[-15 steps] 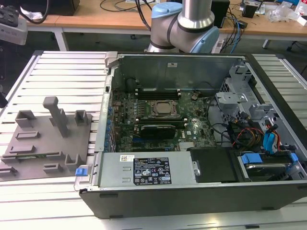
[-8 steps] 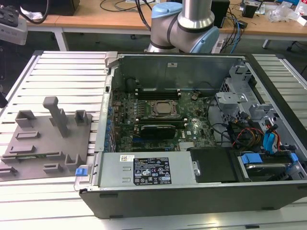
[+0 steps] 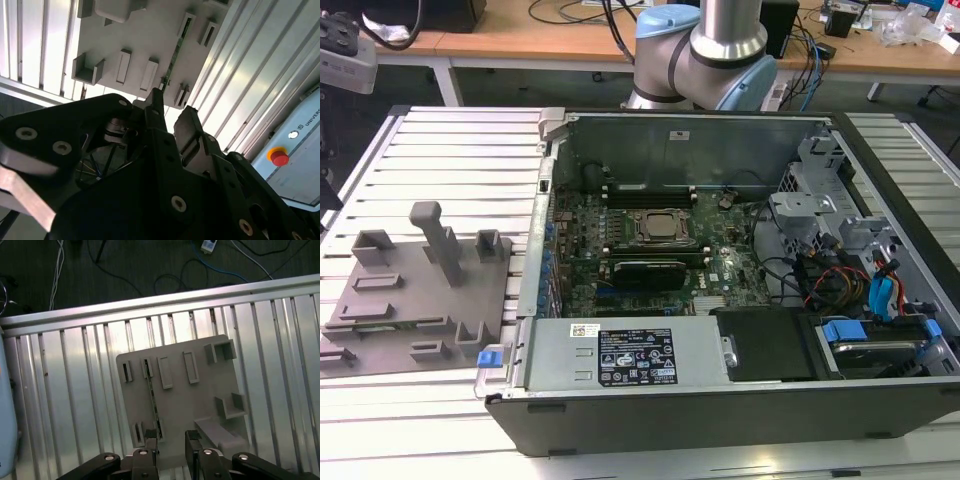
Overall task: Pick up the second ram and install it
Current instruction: 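Pick up the second ram and move it above second insertion slot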
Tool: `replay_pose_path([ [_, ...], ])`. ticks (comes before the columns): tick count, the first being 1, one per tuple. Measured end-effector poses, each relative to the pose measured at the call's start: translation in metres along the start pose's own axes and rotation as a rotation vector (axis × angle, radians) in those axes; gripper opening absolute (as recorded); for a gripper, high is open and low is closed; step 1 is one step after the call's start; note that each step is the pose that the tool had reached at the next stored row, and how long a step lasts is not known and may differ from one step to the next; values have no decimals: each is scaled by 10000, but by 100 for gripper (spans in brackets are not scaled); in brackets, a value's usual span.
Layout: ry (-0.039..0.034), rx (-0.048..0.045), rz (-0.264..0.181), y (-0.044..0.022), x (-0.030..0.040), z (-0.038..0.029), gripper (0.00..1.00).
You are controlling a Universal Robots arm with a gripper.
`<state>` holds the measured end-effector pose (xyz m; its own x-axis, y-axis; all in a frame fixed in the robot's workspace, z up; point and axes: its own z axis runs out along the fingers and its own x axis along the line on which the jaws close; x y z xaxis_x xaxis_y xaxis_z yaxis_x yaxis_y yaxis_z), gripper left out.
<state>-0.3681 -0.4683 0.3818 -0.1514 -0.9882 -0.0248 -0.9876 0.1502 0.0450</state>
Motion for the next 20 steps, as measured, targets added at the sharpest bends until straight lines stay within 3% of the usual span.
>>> replay_pose_path([
  [7, 5, -3, -82, -4, 6, 64, 36],
  [10, 18, -10, -392, -4, 7, 75, 36],
  [12, 42, -24, -932, -5, 7, 82, 36],
  [13, 45, -25, -996, -4, 7, 85, 36],
  [20, 44, -25, -997, -8, 12, 149, 36],
])
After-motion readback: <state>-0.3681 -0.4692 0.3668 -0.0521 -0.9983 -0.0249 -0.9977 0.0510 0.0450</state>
